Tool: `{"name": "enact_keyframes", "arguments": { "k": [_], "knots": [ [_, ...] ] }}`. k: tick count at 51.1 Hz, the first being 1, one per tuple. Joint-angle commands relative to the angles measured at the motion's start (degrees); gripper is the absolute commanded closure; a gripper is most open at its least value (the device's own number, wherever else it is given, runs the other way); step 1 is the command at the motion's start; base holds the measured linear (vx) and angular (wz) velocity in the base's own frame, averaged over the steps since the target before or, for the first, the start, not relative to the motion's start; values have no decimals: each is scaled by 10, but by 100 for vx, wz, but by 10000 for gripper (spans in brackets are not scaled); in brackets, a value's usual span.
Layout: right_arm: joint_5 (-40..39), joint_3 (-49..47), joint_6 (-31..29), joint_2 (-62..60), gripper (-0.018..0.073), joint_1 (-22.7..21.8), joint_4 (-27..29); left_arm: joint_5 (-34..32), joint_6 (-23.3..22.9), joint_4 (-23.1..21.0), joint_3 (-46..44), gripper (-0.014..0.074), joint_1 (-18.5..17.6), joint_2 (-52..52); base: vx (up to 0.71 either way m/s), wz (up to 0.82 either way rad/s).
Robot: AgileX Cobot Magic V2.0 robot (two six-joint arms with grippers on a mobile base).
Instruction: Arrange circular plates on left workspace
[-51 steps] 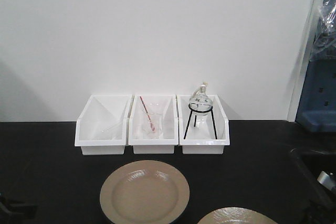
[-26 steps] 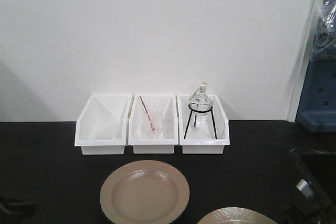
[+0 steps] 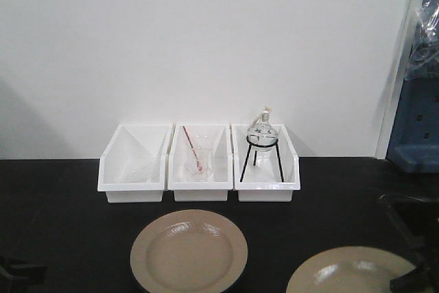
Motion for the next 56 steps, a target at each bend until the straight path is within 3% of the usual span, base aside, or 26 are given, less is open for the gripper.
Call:
{"name": "enact_keyframes", "arguments": {
  "k": [1, 10, 11, 13, 22, 28, 40, 56],
  "knots": [
    [44, -13, -9, -56, 566, 1, 127, -13, 0, -29, -16, 600, 1, -15, 0, 0],
    [20, -13, -33, -65, 565, 66, 233, -12, 0, -29, -16, 600, 1, -15, 0, 0],
    [-24, -13, -41, -65, 565, 114, 264, -12, 0, -29, -16, 600, 1, -15, 0, 0],
    [-60, -13, -44, -65, 565, 148, 288, -11, 0, -29, -16, 600, 1, -15, 0, 0],
    [-187, -15, -60, -60, 565, 261, 357, -11, 0, -29, -16, 600, 1, -15, 0, 0],
    [-200, -49, -75, -26, 565, 319, 387, -11, -1, -29, -16, 600, 1, -15, 0, 0],
    [-201, -145, -80, 57, 564, 375, 391, -2, -1, -28, -16, 600, 1, -15, 0, 0],
    [-204, -194, -87, 114, 498, 382, 376, 5, -3, -28, -16, 600, 1, -15, 0, 0]
  ]
}}
